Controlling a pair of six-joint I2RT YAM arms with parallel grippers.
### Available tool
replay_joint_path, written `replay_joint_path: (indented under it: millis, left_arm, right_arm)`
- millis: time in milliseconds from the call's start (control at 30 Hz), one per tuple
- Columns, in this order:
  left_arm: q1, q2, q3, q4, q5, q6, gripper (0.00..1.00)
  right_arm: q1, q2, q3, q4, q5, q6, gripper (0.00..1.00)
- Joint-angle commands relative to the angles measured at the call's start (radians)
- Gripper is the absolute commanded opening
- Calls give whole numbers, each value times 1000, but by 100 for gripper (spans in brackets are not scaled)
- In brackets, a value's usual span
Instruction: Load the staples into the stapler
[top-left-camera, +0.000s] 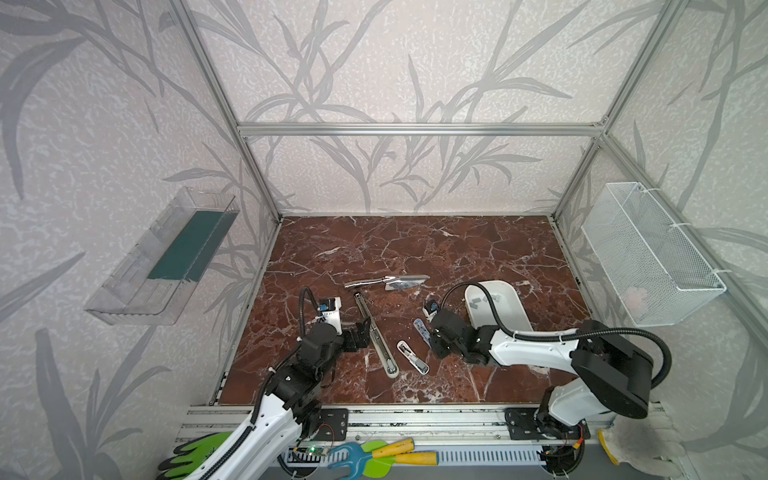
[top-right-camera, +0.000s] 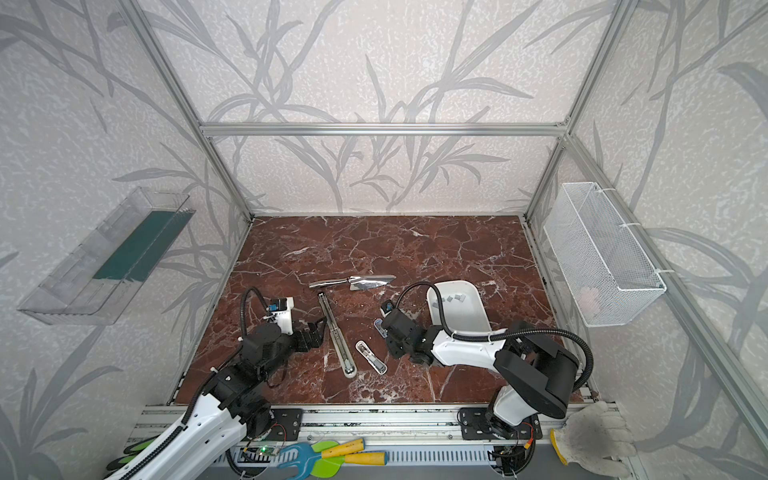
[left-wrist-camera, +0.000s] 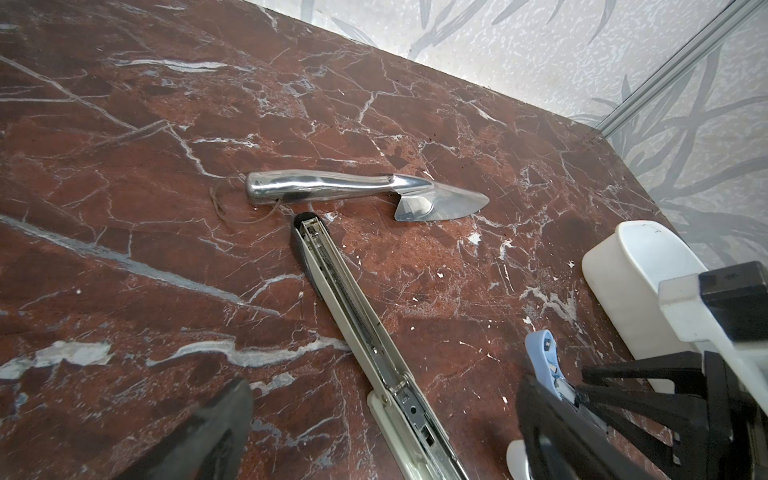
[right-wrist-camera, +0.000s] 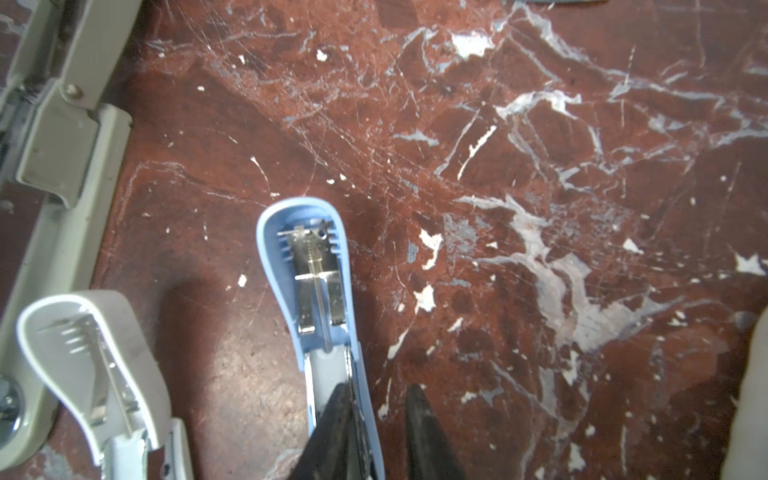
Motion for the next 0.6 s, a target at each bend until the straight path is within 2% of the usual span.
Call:
replay_joint_path:
  millis: [0,267,467,567]
  left_arm:
    - [3,0,0,22,-12,6,99]
    - [3,3,-1,24,-15,7,99]
    - [3,-30,9,12,-18,9,99]
    - [3,-107,28,-23,49,3,99]
  right_arm:
    - [1,-33,-13,-38,9,12,25]
    - [3,-112,-18,-65,1,13,24]
    - [12,-231,-39,-77,-1,16,31]
    - [42,-288,-109,3,-13,18,36]
